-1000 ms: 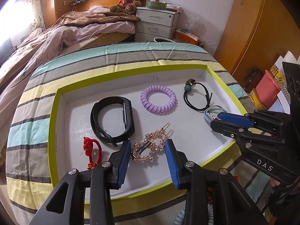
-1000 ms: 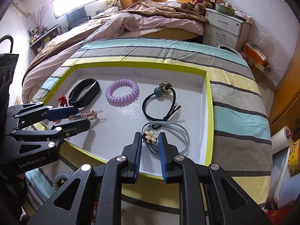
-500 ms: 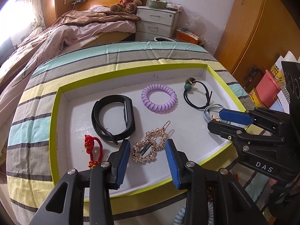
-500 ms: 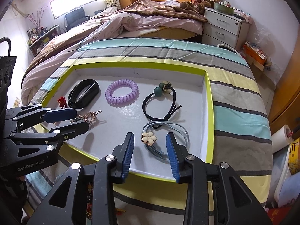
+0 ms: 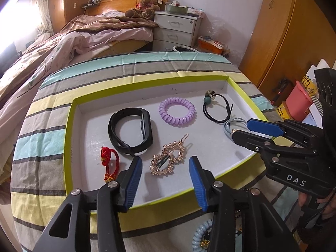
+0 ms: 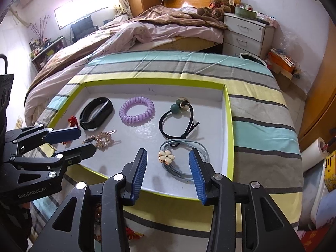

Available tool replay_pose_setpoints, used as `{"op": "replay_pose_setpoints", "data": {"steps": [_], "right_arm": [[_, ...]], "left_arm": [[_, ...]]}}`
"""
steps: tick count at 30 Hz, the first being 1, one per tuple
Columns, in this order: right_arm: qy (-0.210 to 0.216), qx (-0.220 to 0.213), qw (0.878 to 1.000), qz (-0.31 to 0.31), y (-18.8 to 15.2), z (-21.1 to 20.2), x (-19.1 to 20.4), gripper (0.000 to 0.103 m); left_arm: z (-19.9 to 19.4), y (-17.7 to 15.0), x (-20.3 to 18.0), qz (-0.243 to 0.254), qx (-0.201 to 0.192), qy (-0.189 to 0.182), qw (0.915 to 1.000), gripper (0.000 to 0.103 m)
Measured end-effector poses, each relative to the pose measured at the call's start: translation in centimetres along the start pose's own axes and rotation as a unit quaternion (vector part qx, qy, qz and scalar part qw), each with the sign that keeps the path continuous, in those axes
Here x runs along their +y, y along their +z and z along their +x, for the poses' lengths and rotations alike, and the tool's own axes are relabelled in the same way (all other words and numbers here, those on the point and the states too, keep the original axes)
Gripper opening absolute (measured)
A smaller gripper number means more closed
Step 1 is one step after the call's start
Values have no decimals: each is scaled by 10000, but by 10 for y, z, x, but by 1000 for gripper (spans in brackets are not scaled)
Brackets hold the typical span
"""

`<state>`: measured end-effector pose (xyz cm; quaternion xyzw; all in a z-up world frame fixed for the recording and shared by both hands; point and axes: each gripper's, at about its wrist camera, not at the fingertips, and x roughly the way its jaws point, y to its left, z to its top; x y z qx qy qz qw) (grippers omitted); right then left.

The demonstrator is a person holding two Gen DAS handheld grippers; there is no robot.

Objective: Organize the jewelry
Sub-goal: 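Open the right gripper over the grey hair tie while the left releases the brooch, then move both open grippers back to the remaining jewelry beside the box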

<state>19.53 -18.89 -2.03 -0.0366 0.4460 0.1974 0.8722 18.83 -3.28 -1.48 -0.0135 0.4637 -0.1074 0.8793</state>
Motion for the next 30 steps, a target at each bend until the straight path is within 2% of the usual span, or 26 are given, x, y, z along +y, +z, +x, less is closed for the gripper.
{"op": "replay_pose_setpoints", "data": {"steps": [10,17,30], "right_arm": [[66,-449,9988,156,-12,-30,5,44],[70,-699,9973,211,-30,-53,7,44],[277,-527,9974,408,-84,-61,25,44]], "left_arm": [[-31,-15,5,-123,-325,16,9994,50],[-59,-41,15,-347,-573,-64,9977,50],[-87,-79,27,-504,-683,-177,9962,50]]}}
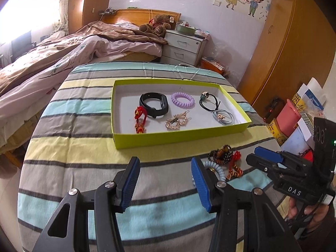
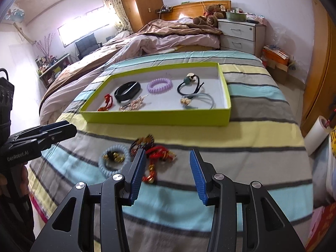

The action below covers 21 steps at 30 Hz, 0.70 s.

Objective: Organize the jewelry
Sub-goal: 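Move both open grippers back to the remaining jewelry beside the box, then grasp the red tassel bracelet with the right gripper while the left grasps the gold charm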

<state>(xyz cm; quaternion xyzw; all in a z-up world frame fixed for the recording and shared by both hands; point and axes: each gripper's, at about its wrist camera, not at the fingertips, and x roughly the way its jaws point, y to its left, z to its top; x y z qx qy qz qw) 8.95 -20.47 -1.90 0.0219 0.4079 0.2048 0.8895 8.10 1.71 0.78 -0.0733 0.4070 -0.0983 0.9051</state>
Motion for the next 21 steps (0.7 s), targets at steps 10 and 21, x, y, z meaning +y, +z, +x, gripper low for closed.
{"op": "replay_pose_setpoints", "data": {"steps": [10,21], "right_arm": [[-10,247,9997,-36,-14,15,18,44],[-159,286,9995,26,-10,29,25,44]], "left_arm": [[-7,-16,8,-43,38,-50,10000,50],[-6,-22,14,-86,99,-72,9999,50]]}}
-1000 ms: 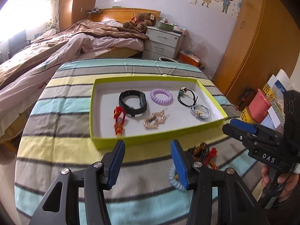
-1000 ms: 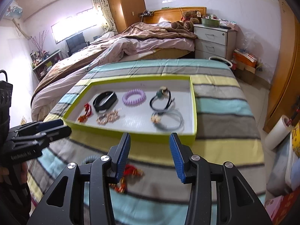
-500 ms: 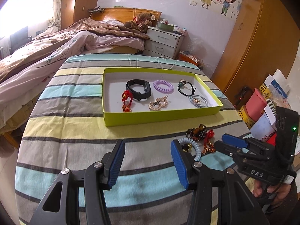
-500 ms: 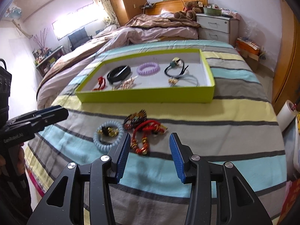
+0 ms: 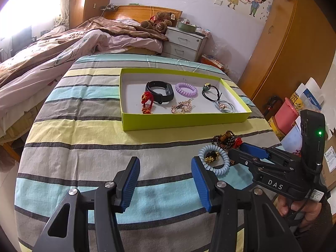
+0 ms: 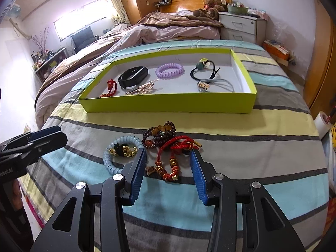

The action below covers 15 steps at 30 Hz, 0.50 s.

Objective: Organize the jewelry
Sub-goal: 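Grasp the red tassel bracelet with the right gripper while the left grasps the gold charm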

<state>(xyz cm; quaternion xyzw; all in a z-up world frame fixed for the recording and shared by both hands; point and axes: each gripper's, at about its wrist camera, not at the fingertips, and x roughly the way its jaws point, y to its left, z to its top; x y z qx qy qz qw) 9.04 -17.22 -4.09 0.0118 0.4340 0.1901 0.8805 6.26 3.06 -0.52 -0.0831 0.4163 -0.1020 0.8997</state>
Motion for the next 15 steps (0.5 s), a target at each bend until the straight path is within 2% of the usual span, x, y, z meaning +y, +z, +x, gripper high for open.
{"op": "replay_pose_setpoints", "data": {"steps": [4,8,15], "right_arm": [[-77,19,10000,-52,1,1,2,41],[-233,25,9997,-47,0,0,-1,21],[-246,-79,9997,47,-3,-5,-6,14]], "left_arm": [[1,-1,-1,-8,9,-19,10000,50],[3,-1,-3,21,47,-63,10000,50],[5,0,-6,63,76,-63,9999,50]]}}
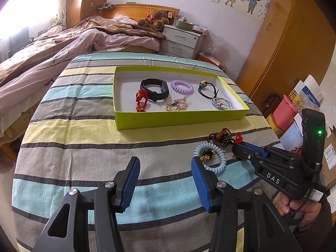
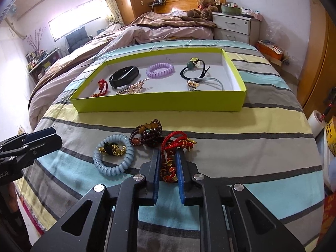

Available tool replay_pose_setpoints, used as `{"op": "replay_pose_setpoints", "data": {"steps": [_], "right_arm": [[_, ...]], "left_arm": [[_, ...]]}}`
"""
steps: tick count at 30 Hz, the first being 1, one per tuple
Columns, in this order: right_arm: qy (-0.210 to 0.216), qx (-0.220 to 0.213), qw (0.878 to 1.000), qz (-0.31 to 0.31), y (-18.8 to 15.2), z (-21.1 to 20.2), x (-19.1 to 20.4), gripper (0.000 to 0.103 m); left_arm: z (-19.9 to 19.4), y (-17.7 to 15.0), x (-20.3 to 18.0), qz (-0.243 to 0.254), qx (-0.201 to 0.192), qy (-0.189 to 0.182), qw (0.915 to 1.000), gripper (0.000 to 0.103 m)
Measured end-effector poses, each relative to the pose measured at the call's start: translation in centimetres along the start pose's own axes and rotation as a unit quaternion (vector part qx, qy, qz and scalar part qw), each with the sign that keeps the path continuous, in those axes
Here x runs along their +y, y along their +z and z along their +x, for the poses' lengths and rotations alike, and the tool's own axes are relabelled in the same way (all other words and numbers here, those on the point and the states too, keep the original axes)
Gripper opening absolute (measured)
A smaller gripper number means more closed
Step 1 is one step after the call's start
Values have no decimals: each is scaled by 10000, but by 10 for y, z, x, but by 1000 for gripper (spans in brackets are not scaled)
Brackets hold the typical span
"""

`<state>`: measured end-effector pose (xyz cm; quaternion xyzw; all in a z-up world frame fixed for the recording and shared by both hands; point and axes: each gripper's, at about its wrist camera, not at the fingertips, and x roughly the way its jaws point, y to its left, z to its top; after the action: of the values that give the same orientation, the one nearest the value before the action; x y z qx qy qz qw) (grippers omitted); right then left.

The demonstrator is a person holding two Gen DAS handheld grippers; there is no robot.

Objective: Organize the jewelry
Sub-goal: 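Grasp the red tassel bracelet with the right gripper while the left grasps the gold charm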

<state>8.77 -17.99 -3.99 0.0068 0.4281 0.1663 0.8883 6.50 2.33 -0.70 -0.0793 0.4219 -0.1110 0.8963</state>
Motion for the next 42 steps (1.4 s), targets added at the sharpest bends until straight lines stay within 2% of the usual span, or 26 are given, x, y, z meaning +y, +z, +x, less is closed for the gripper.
{"op": "replay_pose_setpoints", "data": {"steps": [8,17,21,23,25,30,42], "right_arm": [[64,-324,9991,259,-1,-20,-13,13],[144,-487,9977,458,-3,-33,-26,13],[205,-494,9973,508,-4,-33,-29,13],[238,-499,9971,531,-5,-34,-31,13],[281,-513,9967,566,-5,-34,-33,13],[329,-534,9960,631,-5,-35,-38,13],[367,-529,9958,648,-5,-33,-38,13]], "left_arm": [[9,4,-19,321,88,-244,9991,50],[30,11,-54,1014,262,-138,9944,50],[41,14,-64,1170,357,-167,9923,50],[45,14,-69,1290,392,-152,9907,46],[49,13,-73,1381,438,-115,9894,37],[58,13,-74,1433,512,-41,9883,31],[59,6,-90,2040,543,192,9773,30]]}}
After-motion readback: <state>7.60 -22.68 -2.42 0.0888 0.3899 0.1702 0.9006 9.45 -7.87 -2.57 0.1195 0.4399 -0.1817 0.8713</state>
